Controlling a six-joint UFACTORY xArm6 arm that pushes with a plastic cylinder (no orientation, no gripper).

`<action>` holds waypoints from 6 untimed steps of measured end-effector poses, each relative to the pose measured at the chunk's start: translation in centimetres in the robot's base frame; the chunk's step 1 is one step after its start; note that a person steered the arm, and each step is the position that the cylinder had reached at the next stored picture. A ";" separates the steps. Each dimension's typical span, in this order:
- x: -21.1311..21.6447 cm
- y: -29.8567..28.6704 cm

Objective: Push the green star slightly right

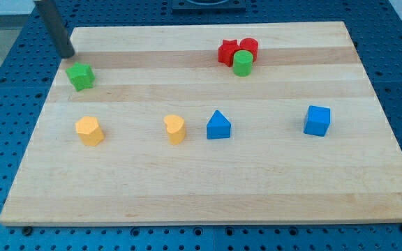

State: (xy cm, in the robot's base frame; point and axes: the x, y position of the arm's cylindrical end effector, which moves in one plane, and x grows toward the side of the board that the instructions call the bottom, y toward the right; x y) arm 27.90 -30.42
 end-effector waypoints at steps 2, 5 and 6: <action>2.6 -0.1; 6.3 0.3; 7.4 2.4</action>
State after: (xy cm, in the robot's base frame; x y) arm 35.32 -28.02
